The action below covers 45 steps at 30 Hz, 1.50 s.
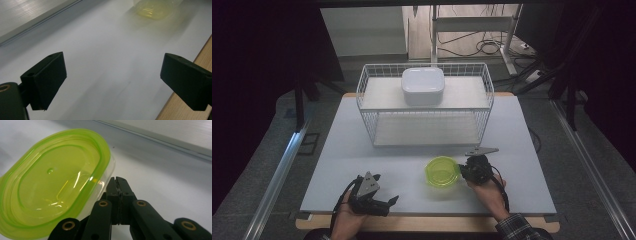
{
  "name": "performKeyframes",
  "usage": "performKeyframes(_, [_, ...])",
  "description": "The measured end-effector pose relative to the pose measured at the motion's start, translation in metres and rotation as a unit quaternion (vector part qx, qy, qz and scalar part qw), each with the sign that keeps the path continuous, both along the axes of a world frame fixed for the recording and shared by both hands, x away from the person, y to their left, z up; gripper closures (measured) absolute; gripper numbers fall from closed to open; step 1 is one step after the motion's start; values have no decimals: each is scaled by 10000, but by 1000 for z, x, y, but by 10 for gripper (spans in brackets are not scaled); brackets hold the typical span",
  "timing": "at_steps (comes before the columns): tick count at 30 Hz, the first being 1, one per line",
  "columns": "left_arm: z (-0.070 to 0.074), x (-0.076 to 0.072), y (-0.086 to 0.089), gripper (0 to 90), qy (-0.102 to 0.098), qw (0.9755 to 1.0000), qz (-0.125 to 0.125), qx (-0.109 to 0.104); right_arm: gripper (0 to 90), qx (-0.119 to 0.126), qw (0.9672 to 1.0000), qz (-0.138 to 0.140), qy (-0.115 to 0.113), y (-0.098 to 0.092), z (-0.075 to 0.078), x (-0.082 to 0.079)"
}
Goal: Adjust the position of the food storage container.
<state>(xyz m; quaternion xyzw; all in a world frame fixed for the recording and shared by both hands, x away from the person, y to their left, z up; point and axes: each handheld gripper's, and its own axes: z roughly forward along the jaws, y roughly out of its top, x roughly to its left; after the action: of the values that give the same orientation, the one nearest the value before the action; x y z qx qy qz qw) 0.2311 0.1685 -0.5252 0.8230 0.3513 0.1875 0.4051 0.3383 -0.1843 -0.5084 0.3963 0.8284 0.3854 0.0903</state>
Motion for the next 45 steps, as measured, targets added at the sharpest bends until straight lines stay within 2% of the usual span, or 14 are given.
performKeyframes(9, [-1, 0, -2, 62, 27, 10000, -56, 57, 891, 268, 9990, 160, 328, 13, -9, 6])
performKeyframes(19, [-1, 0, -2, 62, 27, 9999, -86, 94, 891, 227, 9978, 496, 381, 43, -15, 7])
performKeyframes(24, [-1, -1, -2, 62, 28, 9999, -96, 88, 889, 22, 9981, 585, 188, 50, -14, 6])
performKeyframes(30, [-1, -1, -3, 62, 30, 9999, -110, 103, 845, -130, 9989, 433, -79, 39, -6, 6])
performKeyframes(33, [-1, -1, -2, 61, 41, 9999, -116, 93, 792, -236, 9988, 370, -222, 31, -1, 4])
performKeyframes(37, [-1, -1, -2, 58, 50, 9999, -128, 62, 721, -262, 9987, 365, -232, 21, 5, 1])
performKeyframes(43, [0, -1, 0, 57, 22, 9999, -112, 42, 562, -396, 9975, 328, -488, 8, 14, -9])
performKeyframes(45, [0, -1, 1, 57, 16, 10000, -88, 34, 495, -362, 9975, 288, -543, 4, 17, -12])
